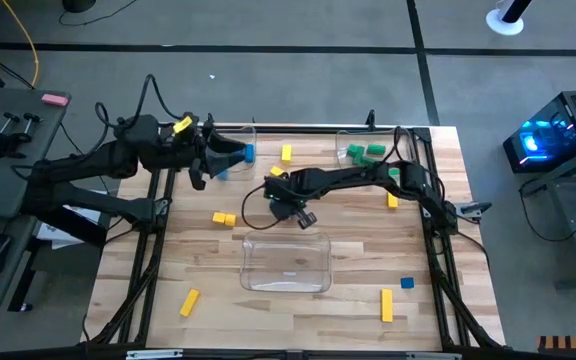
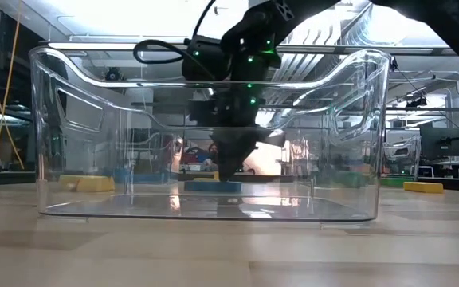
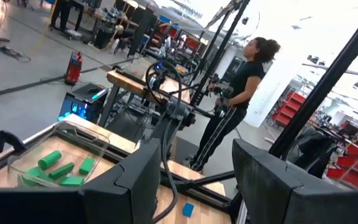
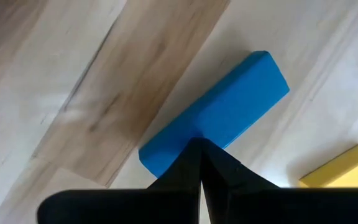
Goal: Sort blocks
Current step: Put the blue block into the top left transparent bin
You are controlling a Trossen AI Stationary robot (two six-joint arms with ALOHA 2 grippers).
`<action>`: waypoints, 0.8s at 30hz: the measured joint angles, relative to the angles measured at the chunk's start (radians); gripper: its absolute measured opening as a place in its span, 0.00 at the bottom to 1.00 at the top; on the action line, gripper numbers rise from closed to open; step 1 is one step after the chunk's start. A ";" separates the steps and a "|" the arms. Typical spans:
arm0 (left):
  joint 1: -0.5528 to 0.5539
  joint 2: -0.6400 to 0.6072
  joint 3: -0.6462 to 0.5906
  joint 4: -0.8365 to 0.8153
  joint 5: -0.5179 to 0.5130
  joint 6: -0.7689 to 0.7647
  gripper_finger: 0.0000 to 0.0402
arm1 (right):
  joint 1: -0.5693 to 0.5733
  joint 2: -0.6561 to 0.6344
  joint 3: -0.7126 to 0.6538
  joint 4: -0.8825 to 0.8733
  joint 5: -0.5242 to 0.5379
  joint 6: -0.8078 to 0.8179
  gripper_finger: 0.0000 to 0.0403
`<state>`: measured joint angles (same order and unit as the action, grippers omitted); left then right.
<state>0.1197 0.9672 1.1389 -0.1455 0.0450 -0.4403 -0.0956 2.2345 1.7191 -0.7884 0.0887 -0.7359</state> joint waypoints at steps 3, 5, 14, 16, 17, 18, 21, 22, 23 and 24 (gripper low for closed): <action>-0.011 0.012 0.000 -0.006 0.002 0.010 0.46 | 0.000 0.004 0.032 -0.034 0.000 0.017 0.00; -0.018 0.017 0.000 -0.008 0.002 0.028 0.46 | 0.000 0.010 0.076 -0.079 -0.002 0.044 0.00; -0.015 0.018 0.000 -0.015 0.001 0.118 0.46 | -0.054 0.001 0.376 -0.332 -0.030 0.169 0.00; -0.016 0.019 0.000 -0.055 0.001 0.158 0.46 | -0.078 -0.025 0.413 -0.385 -0.036 0.193 0.00; -0.016 0.021 0.000 -0.086 0.001 0.173 0.46 | -0.093 -0.044 0.419 -0.408 -0.036 0.199 0.00; -0.016 0.022 0.000 -0.125 0.001 0.183 0.46 | -0.109 -0.066 0.420 -0.430 -0.034 0.209 0.00; -0.016 0.027 0.000 -0.230 0.001 0.217 0.46 | -0.157 -0.156 0.391 -0.499 -0.030 0.267 0.00; -0.016 0.029 0.000 -0.256 0.001 0.234 0.46 | -0.172 -0.193 0.370 -0.520 -0.026 0.292 0.00; -0.016 0.034 0.000 -0.281 0.000 0.249 0.46 | -0.186 -0.232 0.344 -0.531 -0.019 0.318 0.00; -0.016 0.045 0.000 -0.300 0.000 0.265 0.46 | -0.198 -0.281 0.309 -0.532 -0.010 0.344 0.00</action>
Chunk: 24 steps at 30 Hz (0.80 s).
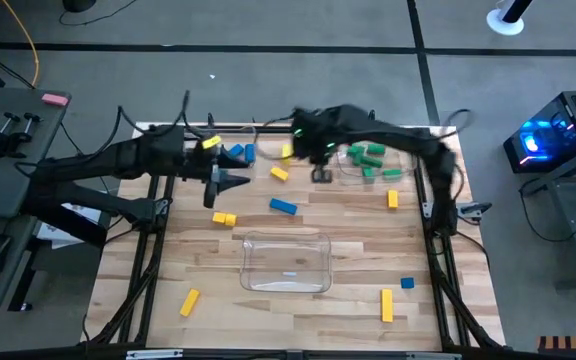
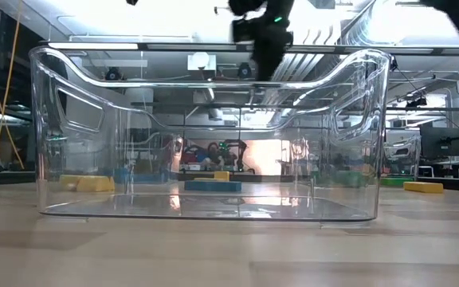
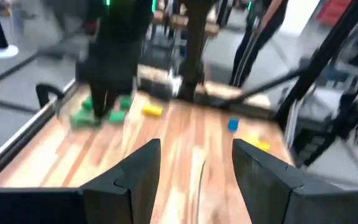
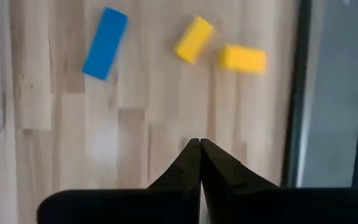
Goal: Sort blocks
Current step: Put the blue block into the top left transparent bin
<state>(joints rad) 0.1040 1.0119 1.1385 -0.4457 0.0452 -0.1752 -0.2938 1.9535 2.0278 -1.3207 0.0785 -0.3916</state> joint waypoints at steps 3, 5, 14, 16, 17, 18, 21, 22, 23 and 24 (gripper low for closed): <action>-0.002 0.056 0.000 -0.049 0.002 0.023 0.46 | -0.016 -0.160 -0.132 0.011 0.027 0.090 0.00; -0.002 0.119 0.000 -0.091 0.036 0.053 0.46 | -0.015 -0.275 -0.239 0.040 0.038 0.175 0.00; -0.019 0.575 0.132 -0.414 -0.015 0.502 0.46 | 0.109 -0.758 -0.779 0.249 0.079 0.711 0.00; -0.015 0.663 0.146 -0.437 -0.046 0.582 0.46 | 0.158 -0.833 -0.878 0.304 0.079 0.820 0.00; -0.011 0.697 0.150 -0.435 -0.049 0.608 0.46 | 0.184 -0.862 -0.920 0.333 0.079 0.871 0.00; -0.009 0.732 0.155 -0.429 -0.050 0.632 0.46 | 0.210 -0.885 -0.959 0.362 0.079 0.914 0.00; 0.006 0.802 0.167 -0.388 -0.049 0.671 0.46 | 0.283 -0.922 -1.049 0.444 0.101 1.010 0.00; 0.012 0.819 0.169 -0.370 -0.049 0.676 0.46 | 0.305 -0.926 -1.069 0.470 0.117 1.031 0.00; 0.018 0.832 0.170 -0.346 -0.049 0.678 0.46 | 0.324 -0.927 -1.084 0.492 0.134 1.047 0.00; 0.026 0.842 0.170 -0.322 -0.050 0.685 0.46 | 0.340 -0.925 -1.099 0.513 0.146 1.061 0.00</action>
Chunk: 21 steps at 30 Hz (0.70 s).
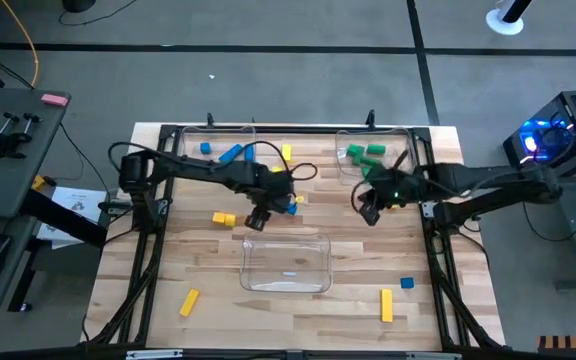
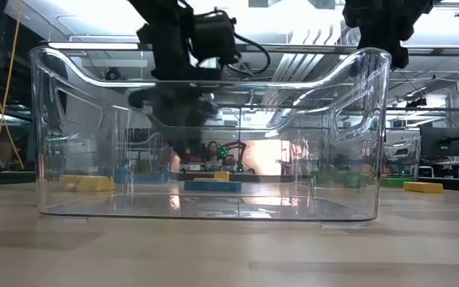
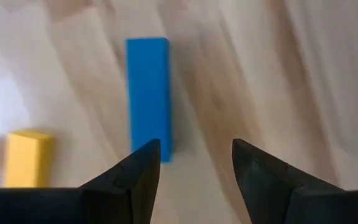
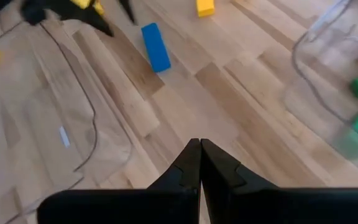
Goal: Sort blocks
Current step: Put the blue block into the top left transparent bin
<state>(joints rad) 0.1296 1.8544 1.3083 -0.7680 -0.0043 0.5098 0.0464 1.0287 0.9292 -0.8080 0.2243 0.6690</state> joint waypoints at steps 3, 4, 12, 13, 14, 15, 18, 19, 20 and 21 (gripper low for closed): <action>0.023 0.019 0.000 0.059 -0.008 0.046 0.46 | 0.032 0.007 -0.036 0.084 0.011 0.032 0.00; 0.031 0.029 0.002 0.083 -0.017 0.060 0.46 | 0.038 0.009 -0.044 0.112 0.012 0.038 0.00; 0.079 0.105 0.001 0.119 -0.017 0.079 0.46 | 0.067 0.016 -0.049 0.185 0.039 0.036 0.00; 0.083 0.112 0.002 0.118 -0.006 0.078 0.46 | 0.067 0.016 -0.049 0.186 0.039 0.034 0.00; 0.087 0.116 0.002 0.115 -0.005 0.079 0.46 | 0.067 0.016 -0.049 0.189 0.039 0.033 0.00; 0.089 0.124 0.002 0.115 -0.001 0.079 0.46 | 0.067 0.016 -0.049 0.190 0.039 0.033 0.00; 0.093 0.145 0.000 0.101 0.032 0.078 0.46 | 0.067 0.016 -0.049 0.189 0.040 0.032 0.00; 0.094 0.146 0.001 0.103 0.034 0.078 0.46 | 0.067 0.016 -0.049 0.189 0.040 0.032 0.00; 0.094 0.146 0.001 0.102 0.036 0.078 0.46 | 0.067 0.016 -0.049 0.189 0.040 0.031 0.00; 0.093 0.150 0.001 0.103 0.037 0.079 0.46 | 0.067 0.016 -0.049 0.189 0.040 0.031 0.00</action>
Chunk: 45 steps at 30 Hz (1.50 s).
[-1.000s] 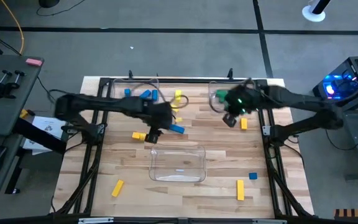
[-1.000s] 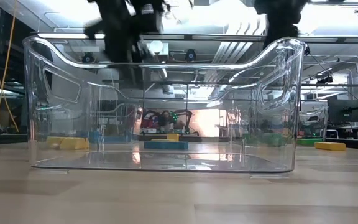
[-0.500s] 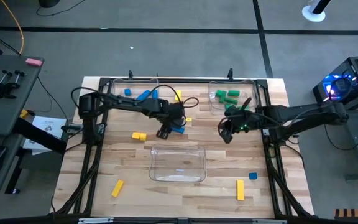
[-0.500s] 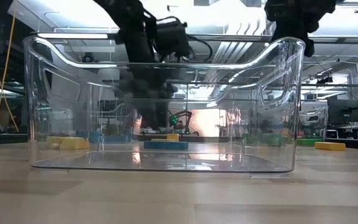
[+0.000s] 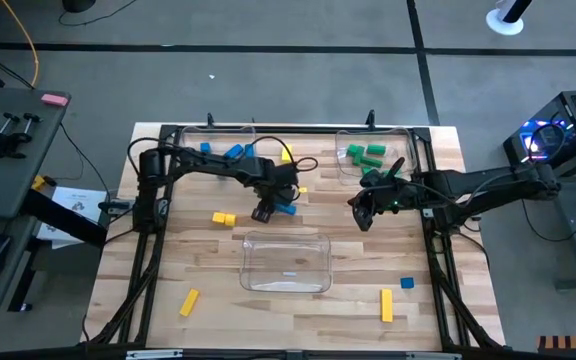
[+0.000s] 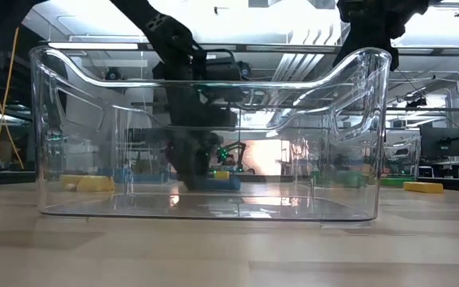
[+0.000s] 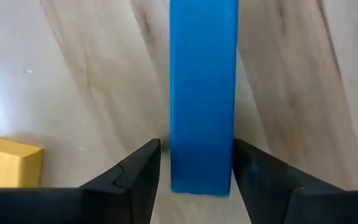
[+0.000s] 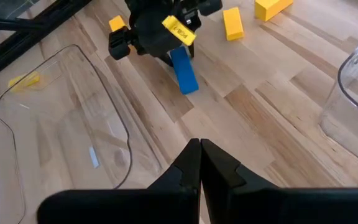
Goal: Sort blocks
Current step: Put the blue block into the top left transparent bin
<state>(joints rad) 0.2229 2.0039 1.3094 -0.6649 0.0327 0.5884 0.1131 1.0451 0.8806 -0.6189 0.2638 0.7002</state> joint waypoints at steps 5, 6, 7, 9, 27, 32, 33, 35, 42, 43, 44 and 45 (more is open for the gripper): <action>0.000 0.005 0.000 0.006 0.002 0.000 0.46 | 0.000 0.000 0.000 0.001 0.014 -0.001 0.00; 0.000 0.005 0.000 0.006 0.002 0.000 0.46 | 0.000 0.000 0.000 0.002 0.016 -0.001 0.00; 0.000 0.005 0.000 0.006 0.002 0.000 0.46 | 0.000 0.000 0.000 0.002 0.016 -0.001 0.00; 0.000 0.005 0.000 0.005 0.003 -0.001 0.44 | 0.000 0.000 0.000 0.003 0.016 -0.001 0.00; 0.126 -0.412 -0.040 -0.147 -0.137 -0.286 0.18 | -0.025 0.000 0.000 0.124 0.077 -0.064 0.00; 0.264 -0.654 -0.146 -0.125 -0.241 -0.373 0.18 | -0.051 0.001 0.000 0.181 0.077 -0.113 0.00; 0.296 -0.690 -0.173 -0.126 -0.256 -0.393 0.18 | -0.056 0.001 0.000 0.183 0.077 -0.116 0.00; 0.357 -0.750 -0.228 -0.140 -0.262 -0.432 0.18 | -0.066 0.001 0.000 0.183 0.076 -0.117 0.00; 0.454 -0.786 -0.360 -0.154 -0.247 -0.605 0.23 | -0.087 0.001 0.000 0.193 0.079 -0.115 0.00; 0.455 -0.780 -0.363 -0.160 -0.238 -0.611 0.27 | -0.087 0.001 0.000 0.198 0.080 -0.115 0.00; 0.456 -0.773 -0.363 -0.166 -0.227 -0.613 0.32 | -0.087 0.001 0.000 0.201 0.080 -0.115 0.00; 0.456 -0.767 -0.361 -0.171 -0.218 -0.614 0.36 | -0.087 0.001 0.000 0.204 0.081 -0.116 0.00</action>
<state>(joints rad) 0.6790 1.2368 0.9483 -0.8362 -0.1852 -0.0258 0.0257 1.0462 0.8810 -0.4154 0.3445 0.5842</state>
